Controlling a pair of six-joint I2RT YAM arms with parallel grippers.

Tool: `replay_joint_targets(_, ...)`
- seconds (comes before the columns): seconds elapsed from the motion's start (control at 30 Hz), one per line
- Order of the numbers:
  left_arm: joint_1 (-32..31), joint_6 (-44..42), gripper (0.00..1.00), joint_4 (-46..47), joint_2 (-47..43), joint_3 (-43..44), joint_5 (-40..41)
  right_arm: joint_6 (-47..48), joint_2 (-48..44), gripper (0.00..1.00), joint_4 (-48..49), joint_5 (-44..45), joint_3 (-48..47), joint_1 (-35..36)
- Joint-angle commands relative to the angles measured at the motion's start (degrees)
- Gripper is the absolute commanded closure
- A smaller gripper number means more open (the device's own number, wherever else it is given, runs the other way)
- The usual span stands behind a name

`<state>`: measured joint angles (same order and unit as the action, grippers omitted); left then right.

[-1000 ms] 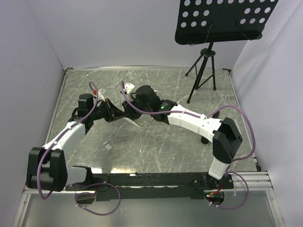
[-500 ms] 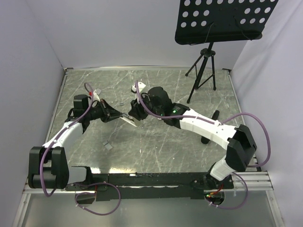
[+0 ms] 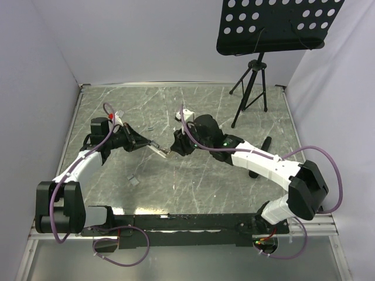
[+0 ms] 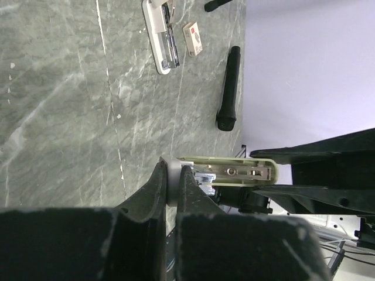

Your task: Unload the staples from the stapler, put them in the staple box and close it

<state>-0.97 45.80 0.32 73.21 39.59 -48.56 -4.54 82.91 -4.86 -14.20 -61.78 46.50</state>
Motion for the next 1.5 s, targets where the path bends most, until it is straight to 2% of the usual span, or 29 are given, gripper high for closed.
replay_joint_targets(0.0, 0.80, 3.94, 0.99, 3.54, -3.68, 2.33, -3.65, -1.61, -1.17, 0.59, -5.86, 6.55, 4.55, -2.29)
replay_joint_targets(0.33, 0.88, 5.26, 0.99, 5.13, -5.88, 1.36, -4.70, -4.69, -1.53, 0.51, -5.51, 5.85, 7.55, -4.05)
replay_joint_targets(0.53, 2.20, 9.22, 0.99, 10.67, -6.67, -1.18, -6.82, -5.48, -2.49, 0.46, -4.19, 2.34, 9.57, -4.84)
replay_joint_targets(0.73, 2.20, 3.95, 0.99, 7.59, -7.21, -0.31, -7.16, -6.19, -3.72, 0.41, -2.79, -4.25, 9.92, -6.24)
replay_joint_targets(0.9, 1.41, -9.03, 0.99, -1.96, -5.98, 2.33, -6.82, -5.57, -5.57, 0.26, -5.58, -13.55, 4.84, -8.00)
replay_joint_targets(1.07, -1.57, -11.52, 0.99, -2.17, -5.89, 2.68, -7.17, -5.66, -4.70, 0.08, -9.11, -20.43, -0.70, -8.71)
replay_joint_targets(1.3, -4.83, -13.90, 0.99, -2.08, -4.83, 3.74, -6.73, -6.01, -0.40, 0.07, -10.60, -25.53, -6.85, -8.80)
replay_joint_targets(1.47, -5.09, -12.85, 0.99, 1.44, -5.18, 3.39, -9.71, -3.38, 4.53, 0.08, -13.06, -31.23, -9.58, -8.97)
